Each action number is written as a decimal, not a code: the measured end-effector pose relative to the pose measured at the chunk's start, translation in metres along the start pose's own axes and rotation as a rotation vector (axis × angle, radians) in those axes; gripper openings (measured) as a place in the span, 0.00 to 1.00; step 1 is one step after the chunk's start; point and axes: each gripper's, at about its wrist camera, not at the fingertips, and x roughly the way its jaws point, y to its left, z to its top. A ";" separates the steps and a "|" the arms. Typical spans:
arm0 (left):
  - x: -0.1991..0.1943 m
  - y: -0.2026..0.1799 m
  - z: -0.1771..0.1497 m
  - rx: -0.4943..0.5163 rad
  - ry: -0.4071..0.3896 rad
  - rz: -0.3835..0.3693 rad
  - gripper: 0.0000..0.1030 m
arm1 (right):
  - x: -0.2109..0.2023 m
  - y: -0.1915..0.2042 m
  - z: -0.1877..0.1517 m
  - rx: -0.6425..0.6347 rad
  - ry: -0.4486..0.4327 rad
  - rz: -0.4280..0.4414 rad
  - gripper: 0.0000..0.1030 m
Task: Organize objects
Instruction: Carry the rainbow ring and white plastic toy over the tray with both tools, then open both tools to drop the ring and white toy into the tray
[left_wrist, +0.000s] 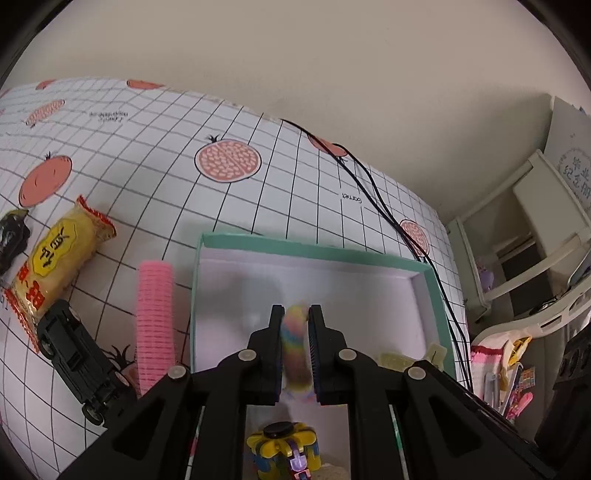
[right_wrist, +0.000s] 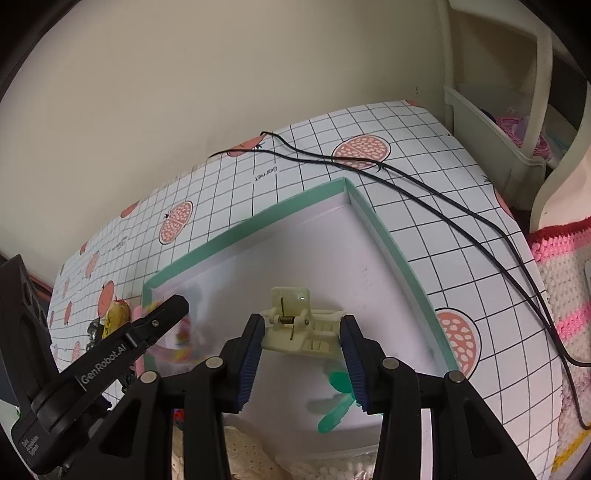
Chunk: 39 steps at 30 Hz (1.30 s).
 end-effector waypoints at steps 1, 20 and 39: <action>0.000 0.000 0.000 -0.002 0.005 0.002 0.12 | 0.000 0.001 0.000 -0.003 0.003 -0.001 0.44; -0.056 -0.029 0.026 0.056 -0.001 0.008 0.64 | -0.036 0.024 0.020 -0.030 0.014 -0.022 0.46; -0.116 -0.050 0.038 0.137 -0.024 0.072 0.80 | -0.098 0.048 0.034 -0.153 -0.050 -0.065 0.62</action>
